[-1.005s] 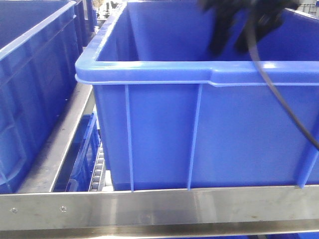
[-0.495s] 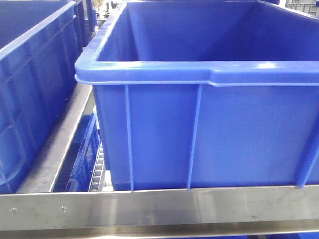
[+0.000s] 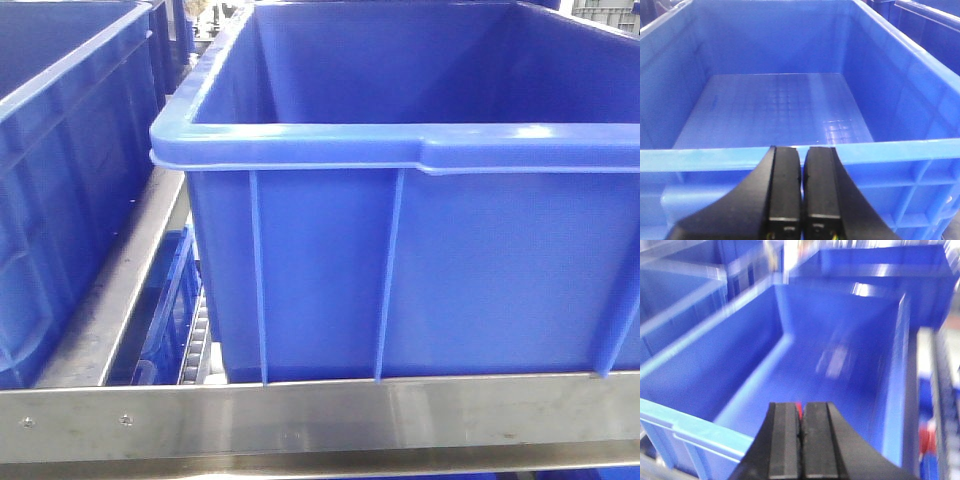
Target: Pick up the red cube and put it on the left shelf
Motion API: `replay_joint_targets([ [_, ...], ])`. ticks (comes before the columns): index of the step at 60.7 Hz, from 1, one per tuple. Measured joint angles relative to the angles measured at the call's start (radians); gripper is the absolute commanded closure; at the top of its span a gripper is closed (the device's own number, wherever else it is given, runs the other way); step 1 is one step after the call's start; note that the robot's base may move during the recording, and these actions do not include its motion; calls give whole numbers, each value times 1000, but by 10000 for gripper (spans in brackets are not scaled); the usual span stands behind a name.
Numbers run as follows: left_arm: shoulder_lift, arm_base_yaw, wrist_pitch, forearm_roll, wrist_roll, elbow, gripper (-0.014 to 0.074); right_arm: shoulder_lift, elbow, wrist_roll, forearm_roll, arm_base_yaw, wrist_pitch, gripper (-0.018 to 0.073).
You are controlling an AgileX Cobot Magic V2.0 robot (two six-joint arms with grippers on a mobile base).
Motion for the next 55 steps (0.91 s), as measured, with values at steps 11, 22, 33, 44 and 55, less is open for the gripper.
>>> replay_joint_targets([
  [11, 0, 0, 0, 0, 0, 0, 495, -36, 19, 0, 0, 0, 0, 514],
  [22, 0, 0, 0, 0, 0, 0, 495, -36, 21, 0, 0, 0, 0, 514],
  [33, 0, 0, 0, 0, 0, 0, 495, -36, 27, 0, 0, 0, -2, 514],
  [44, 0, 0, 0, 0, 0, 0, 495, -36, 100, 0, 16, -83, -39, 514],
  [55, 0, 0, 0, 0, 0, 0, 495, -39, 208, 0, 55, -243, -150, 514],
])
